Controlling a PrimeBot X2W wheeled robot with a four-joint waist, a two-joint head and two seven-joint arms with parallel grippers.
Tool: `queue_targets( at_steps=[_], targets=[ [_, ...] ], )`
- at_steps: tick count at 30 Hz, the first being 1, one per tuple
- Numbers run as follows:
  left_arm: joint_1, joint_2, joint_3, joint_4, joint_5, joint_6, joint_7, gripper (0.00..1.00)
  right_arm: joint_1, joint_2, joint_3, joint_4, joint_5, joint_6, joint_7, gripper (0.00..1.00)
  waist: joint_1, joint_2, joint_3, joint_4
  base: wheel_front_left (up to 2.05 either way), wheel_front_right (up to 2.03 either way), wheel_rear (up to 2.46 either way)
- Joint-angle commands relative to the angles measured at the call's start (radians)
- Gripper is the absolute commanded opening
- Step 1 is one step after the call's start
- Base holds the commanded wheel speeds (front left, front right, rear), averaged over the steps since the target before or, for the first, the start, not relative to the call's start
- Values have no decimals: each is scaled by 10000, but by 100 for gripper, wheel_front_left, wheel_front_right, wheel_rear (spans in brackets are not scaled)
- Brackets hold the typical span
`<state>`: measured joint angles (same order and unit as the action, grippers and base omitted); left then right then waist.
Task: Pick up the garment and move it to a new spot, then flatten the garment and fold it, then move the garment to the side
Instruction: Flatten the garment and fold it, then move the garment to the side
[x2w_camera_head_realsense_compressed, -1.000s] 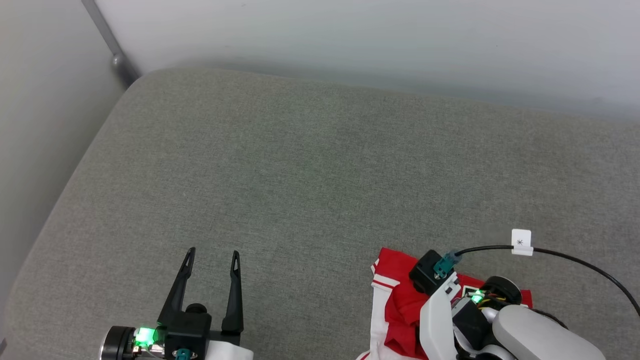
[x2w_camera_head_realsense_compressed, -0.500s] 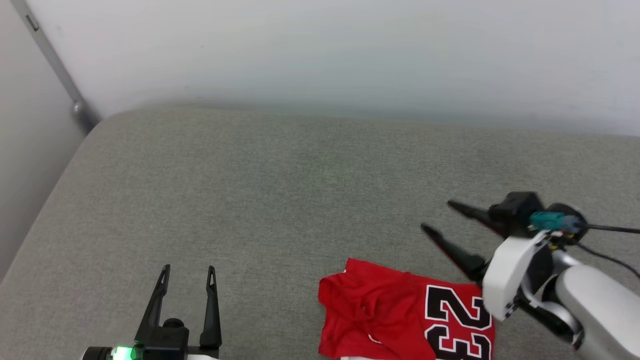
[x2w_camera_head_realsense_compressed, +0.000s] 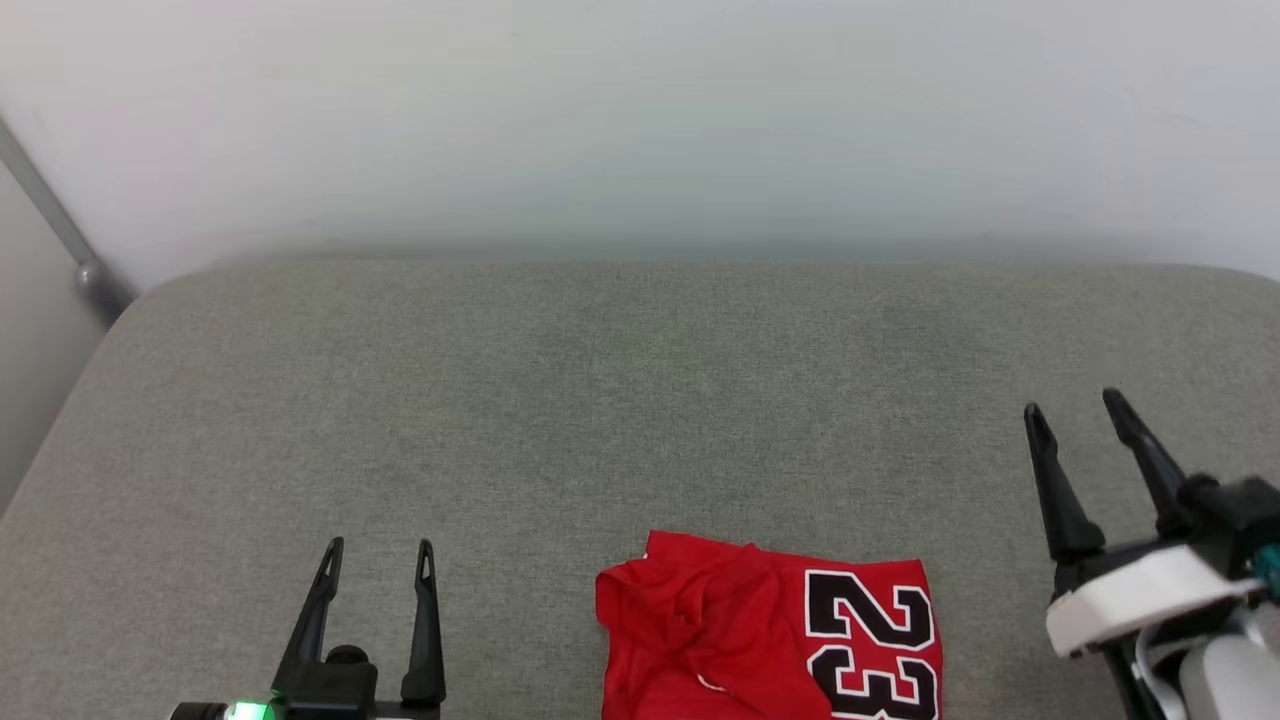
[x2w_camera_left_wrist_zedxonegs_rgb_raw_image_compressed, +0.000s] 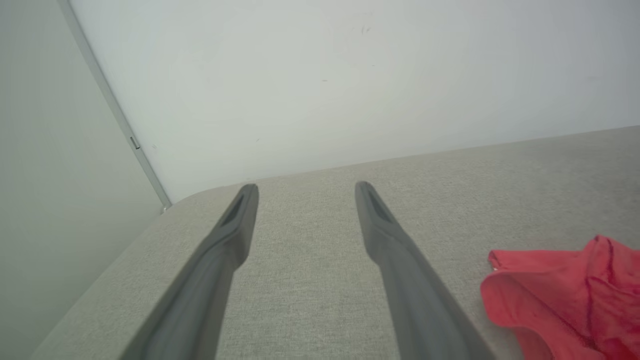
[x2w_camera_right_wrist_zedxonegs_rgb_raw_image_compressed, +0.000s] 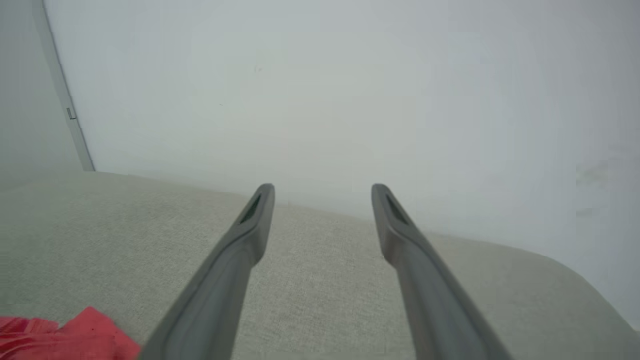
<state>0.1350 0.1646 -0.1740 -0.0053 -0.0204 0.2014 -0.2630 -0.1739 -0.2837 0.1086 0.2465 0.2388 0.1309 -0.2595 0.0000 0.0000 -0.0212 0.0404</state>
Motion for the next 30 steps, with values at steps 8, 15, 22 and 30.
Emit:
queue_targets(
  at_steps=[8, 15, 22, 30],
  targets=[
    [264, -126, 63, -156, -94, -209, -22, 100, 2073, 1769, -1325, -1766, -773, -4, -54, 100, 0, 0, -167, 35, 0, 0, 0],
    [461, -315, 186, -296, -182, -352, -22, 100, 3263, 2247, -1485, -2522, -818, -4, -55, 100, 0, 0, -268, 135, 0, 0, 0],
    [628, -446, 277, -385, -256, -599, -22, 100, 3873, 2355, -1645, -2870, -848, -4, -54, 100, 0, 0, -308, 258, 0, 0, 0],
    [619, -608, 425, -403, -291, -847, -22, 100, 3882, 2359, -1548, -2848, -697, -4, -55, 100, 0, 0, -258, 310, 0, 0, 0]
  ],
)
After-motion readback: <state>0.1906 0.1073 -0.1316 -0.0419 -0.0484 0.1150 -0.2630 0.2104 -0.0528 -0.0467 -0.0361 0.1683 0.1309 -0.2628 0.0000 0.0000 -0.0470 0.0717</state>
